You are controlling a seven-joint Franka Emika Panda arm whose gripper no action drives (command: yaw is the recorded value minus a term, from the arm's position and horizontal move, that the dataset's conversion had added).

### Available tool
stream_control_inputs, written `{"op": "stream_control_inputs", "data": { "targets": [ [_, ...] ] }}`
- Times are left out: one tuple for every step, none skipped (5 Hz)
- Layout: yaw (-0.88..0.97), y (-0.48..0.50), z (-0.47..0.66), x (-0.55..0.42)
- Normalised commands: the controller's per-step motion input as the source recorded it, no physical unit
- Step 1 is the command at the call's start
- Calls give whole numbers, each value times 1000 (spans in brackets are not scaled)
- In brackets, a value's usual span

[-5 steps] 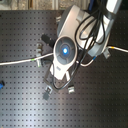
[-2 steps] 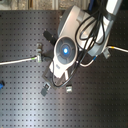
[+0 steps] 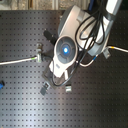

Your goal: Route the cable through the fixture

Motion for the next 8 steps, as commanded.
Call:
{"op": "stream_control_inputs", "data": {
  "targets": [
    [431, 52, 224, 30],
    [0, -62, 131, 5],
    [-94, -205, 130, -118],
    [-103, -135, 91, -144],
    [0, 38, 22, -93],
    [114, 143, 142, -136],
    [97, 92, 224, -81],
    [0, -16, 333, -13]
  ]
}}
